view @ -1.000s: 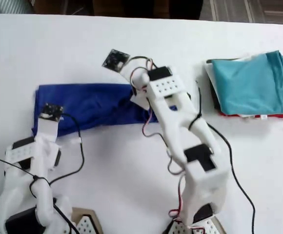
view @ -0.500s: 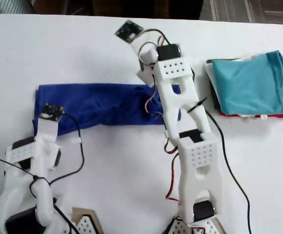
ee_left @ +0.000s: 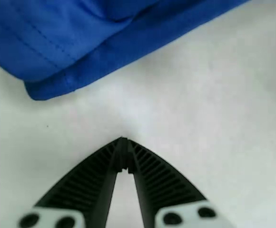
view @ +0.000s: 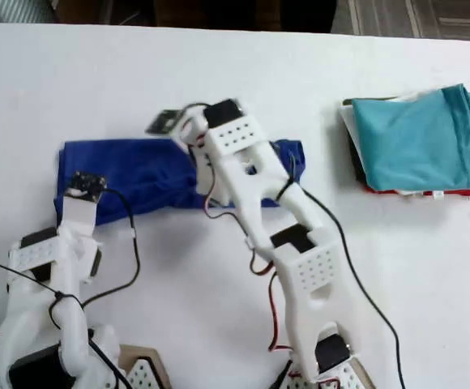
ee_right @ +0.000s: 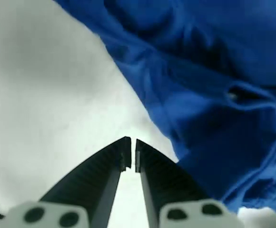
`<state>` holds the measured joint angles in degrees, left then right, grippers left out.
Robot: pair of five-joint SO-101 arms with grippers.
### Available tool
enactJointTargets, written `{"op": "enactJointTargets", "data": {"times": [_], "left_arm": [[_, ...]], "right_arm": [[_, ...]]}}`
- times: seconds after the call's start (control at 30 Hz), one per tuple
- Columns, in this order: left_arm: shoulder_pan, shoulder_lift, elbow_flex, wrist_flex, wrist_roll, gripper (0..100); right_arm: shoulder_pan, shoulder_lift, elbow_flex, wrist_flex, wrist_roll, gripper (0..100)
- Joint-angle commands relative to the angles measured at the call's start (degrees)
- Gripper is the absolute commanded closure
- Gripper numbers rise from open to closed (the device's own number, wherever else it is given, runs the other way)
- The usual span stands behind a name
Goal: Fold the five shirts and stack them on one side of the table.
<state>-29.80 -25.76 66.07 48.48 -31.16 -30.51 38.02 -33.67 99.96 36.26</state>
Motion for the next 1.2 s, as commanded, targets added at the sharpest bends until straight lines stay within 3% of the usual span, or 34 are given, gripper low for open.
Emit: {"op": "enactJointTargets", "data": {"times": [0.0, 0.2, 0.53, 0.6, 0.8, 0.93, 1.17], "left_arm": [[-0.53, -1.49, 0.04, -0.7, 0.26, 97], [-0.53, -1.49, 0.04, -0.7, 0.26, 97], [-0.53, -1.49, 0.04, -0.7, 0.26, 97], [-0.53, -1.58, 0.04, -0.7, 0.26, 97], [-0.53, -1.58, 0.04, -0.7, 0.26, 97], [-0.53, -1.58, 0.04, -0.7, 0.26, 97], [-0.53, -1.58, 0.04, -0.7, 0.26, 97]], "right_arm": [[4.53, -4.0, 1.58, -0.31, -0.26, 97.8], [12.97, -1.8, 1.93, -4.44, 5.1, 97.8], [20.44, 4.35, -7.74, -24.48, 5.36, 97.8], [20.18, 4.62, -11.08, -24.66, 4.4, 97.8], [16.84, 4.44, -19.78, -18.51, -8.53, 97.8], [10.86, 4.88, -22.59, -13.14, -8.7, 97.8], [5.41, 9.63, -19.96, -20.7, -8.7, 97.8]]}}
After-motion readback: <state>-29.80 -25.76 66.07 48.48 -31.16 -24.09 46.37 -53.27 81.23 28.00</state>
